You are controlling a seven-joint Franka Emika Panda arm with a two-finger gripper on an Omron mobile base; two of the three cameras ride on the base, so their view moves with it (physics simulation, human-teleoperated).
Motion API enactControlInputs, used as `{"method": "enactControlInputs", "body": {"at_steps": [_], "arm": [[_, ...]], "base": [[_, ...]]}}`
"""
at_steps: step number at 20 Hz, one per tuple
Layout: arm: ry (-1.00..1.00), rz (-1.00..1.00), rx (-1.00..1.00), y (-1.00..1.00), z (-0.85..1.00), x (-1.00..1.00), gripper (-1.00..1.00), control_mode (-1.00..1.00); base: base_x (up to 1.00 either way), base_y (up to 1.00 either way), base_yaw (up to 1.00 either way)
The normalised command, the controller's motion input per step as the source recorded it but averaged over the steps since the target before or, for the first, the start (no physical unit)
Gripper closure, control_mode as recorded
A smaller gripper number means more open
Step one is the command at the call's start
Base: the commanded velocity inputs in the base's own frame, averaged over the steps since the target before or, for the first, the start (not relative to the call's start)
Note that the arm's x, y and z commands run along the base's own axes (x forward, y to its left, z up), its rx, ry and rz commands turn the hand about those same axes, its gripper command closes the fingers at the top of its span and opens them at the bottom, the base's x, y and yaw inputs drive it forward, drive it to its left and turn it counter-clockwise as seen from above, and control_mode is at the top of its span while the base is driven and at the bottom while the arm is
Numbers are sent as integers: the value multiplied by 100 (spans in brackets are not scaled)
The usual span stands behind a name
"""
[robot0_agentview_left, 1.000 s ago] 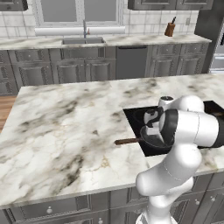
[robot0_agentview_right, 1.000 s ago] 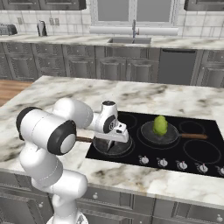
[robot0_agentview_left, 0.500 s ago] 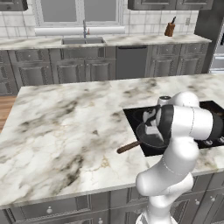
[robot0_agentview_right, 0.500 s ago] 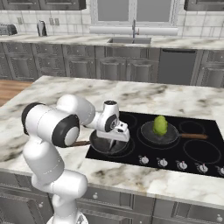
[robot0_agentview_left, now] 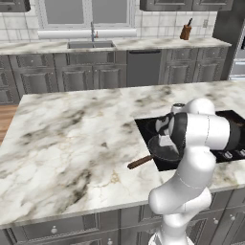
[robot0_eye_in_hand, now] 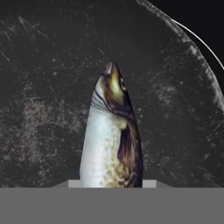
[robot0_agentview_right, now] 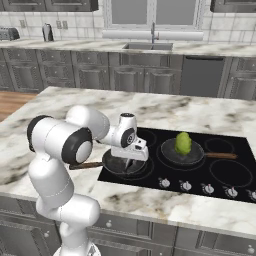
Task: Place both pans onto different burners. Then place the lettuce and the fish on different pans.
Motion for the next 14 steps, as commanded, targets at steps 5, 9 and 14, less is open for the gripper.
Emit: {"method": "enactControlInputs", "body": {"at_steps": [5, 9, 14], "arm": [[5, 0, 0, 0, 0, 0, -100, -100], [5, 0, 0, 0, 0, 0, -100, -100], [6, 0, 0, 0, 3, 0, -100, -100]], "base": [[0, 0, 0], [0, 0, 0], [0, 0, 0]]}}
